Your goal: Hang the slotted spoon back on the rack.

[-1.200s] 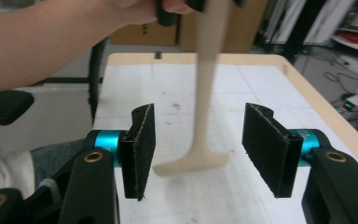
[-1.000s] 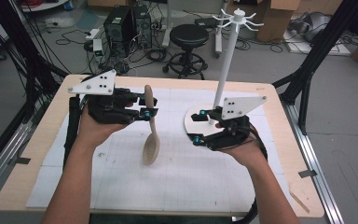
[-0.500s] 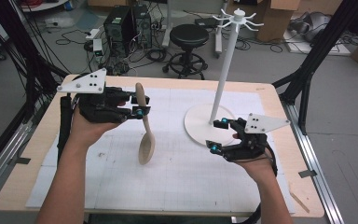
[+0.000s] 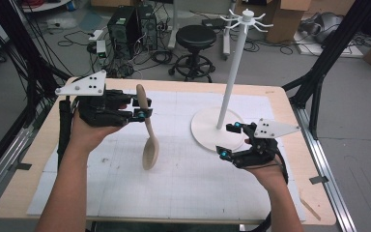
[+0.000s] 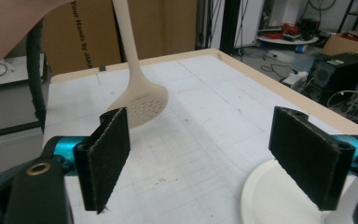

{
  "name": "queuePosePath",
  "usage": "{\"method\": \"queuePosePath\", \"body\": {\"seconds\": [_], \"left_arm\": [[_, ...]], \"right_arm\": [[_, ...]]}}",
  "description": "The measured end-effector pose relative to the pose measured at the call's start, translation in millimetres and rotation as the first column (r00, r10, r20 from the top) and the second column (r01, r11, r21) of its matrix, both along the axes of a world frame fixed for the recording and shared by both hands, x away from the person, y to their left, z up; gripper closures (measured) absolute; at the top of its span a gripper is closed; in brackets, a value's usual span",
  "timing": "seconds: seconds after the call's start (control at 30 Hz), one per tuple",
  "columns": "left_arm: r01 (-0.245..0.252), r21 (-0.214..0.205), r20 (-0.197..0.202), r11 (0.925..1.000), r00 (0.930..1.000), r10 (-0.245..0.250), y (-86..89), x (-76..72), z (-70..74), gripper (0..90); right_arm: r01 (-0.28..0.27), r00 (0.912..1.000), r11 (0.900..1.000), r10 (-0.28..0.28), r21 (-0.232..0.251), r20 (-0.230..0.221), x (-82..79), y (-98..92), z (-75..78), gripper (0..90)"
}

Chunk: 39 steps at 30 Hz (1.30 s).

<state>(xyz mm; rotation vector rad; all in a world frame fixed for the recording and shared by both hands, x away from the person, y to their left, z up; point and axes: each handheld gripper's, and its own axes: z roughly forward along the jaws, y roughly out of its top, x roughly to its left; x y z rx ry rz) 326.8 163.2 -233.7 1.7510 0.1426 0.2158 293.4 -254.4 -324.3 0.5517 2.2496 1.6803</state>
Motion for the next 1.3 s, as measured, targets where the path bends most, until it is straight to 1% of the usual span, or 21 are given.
{"method": "queuePosePath", "body": {"seconds": [0.13,0.17,0.23,0.33,0.4,0.43,0.47,0.53,0.67,0.7,0.87,0.9,0.93,0.97,1.03,1.1,1.17,1.2,1.23,1.3], "left_arm": [[-0.015,-0.021,-0.014,0.9997,0.9998,0.015,2.6,5.4,-0.5,68.4],[-0.015,-0.028,-0.022,0.9995,0.9996,0.015,2.6,9.0,-0.6,68.4],[-0.022,-0.031,-0.028,0.9993,0.9994,0.021,1.9,11.0,-0.3,68.4],[-0.044,-0.011,-0.032,0.999,0.9986,0.043,-2.1,17.3,3.9,68.4],[-0.05,-0.012,-0.034,0.9987,0.9982,0.05,-3.5,19.3,5.4,68.4],[-0.05,-0.012,-0.034,0.9987,0.9982,0.049,-6.2,23.9,8.8,68.4],[-0.05,-0.012,-0.034,0.9987,0.9982,0.049,-6.2,23.9,8.8,68.4],[-0.049,-0.014,-0.037,0.9987,0.9981,0.048,-9.7,29.2,12.4,68.4],[-0.043,-0.013,-0.042,0.999,0.9982,0.042,-19.7,40.7,19.2,68.4],[-0.038,-0.004,-0.043,0.9993,0.9984,0.038,-25.8,45.9,22.4,68.4],[-0.03,0.004,-0.043,0.9996,0.9986,0.03,-39.2,55.3,30.4,68.4],[-0.028,0.019,-0.037,0.9994,0.9989,0.029,-46.1,59.9,35.4,68.4],[-0.028,0.019,-0.037,0.9994,0.9989,0.029,-46.1,59.9,35.4,68.4],[-0.026,0.029,-0.032,0.9992,0.9991,0.027,-51.6,63.9,39.9,68.4],[-0.026,0.028,-0.032,0.9993,0.9991,0.027,-53.6,65.3,41.5,68.4],[-0.027,0.039,-0.029,0.9989,0.9992,0.028,-58.4,70.1,47.1,68.4],[-0.02,0.029,-0.025,0.9994,0.9995,0.021,-61.6,74.2,50.6,68.4],[-0.019,0.025,-0.023,0.9995,0.9995,0.019,-65.1,79.1,54.3,68.4],[-0.019,0.025,-0.023,0.9995,0.9995,0.019,-65.1,79.1,54.3,68.4],[-0.019,0.027,-0.024,0.9995,0.9995,0.019,-69.1,83.5,58.8,68.5]], "right_arm": [[0.006,1.0,1.0,-0.006,-0.001,-0.004,0.5,-1.2,-1.0,17.8],[0.006,1.0,1.0,-0.006,-0.002,-0.004,0.3,-1.4,-1.2,17.8],[0.009,1.0,1.0,-0.009,-0.002,-0.003,-0.2,-2.1,-1.5,17.6],[0.01,0.9999,0.9999,-0.01,0.0,0.005,0.1,-2.3,-1.4,17.6],[0.006,1.0,1.0,-0.006,-0.001,0.001,-0.4,-1.6,-1.3,17.6],[0.005,1.0,1.0,-0.005,-0.003,0.001,-0.5,-1.2,-1.4,17.6],[0.006,1.0,1.0,-0.006,-0.004,-0.001,-0.9,-0.9,-1.5,17.6],[0.004,1.0,1.0,-0.004,0.0,0.005,-1.0,-0.9,-1.4,17.6],[0.003,1.0,1.0,-0.003,0.001,0.001,-1.6,-1.3,-1.1,17.6],[0.001,1.0,1.0,-0.001,0.002,0.0,-1.7,-1.3,-1.4,17.5],[0.006,1.0,1.0,-0.006,0.0,-0.001,-1.9,-2.0,-2.6,17.6],[0.007,1.0,1.0,-0.006,0.001,-0.004,-2.1,-2.3,-2.7,17.6],[0.005,1.0,1.0,-0.005,0.0,-0.003,-2.0,-2.8,-2.9,17.6],[0.005,1.0,1.0,-0.005,0.001,-0.003,-2.0,-2.9,-3.0,17.6],[0.005,1.0,1.0,-0.005,0.001,-0.003,-1.7,-3.1,-3.3,17.5],[0.007,1.0,1.0,-0.007,0.002,-0.007,-1.3,-3.9,-4.2,17.6],[0.006,1.0,1.0,-0.006,0.001,-0.007,-1.1,-4.3,-4.5,17.5],[0.007,0.9999,1.0,-0.007,0.003,-0.008,-1.3,-4.8,-4.7,17.5],[0.008,0.9999,1.0,-0.008,0.004,-0.009,-1.8,-5.1,-4.5,17.5],[0.005,1.0,1.0,-0.005,0.006,-0.005,-1.9,-5.0,-4.2,17.6]]}}
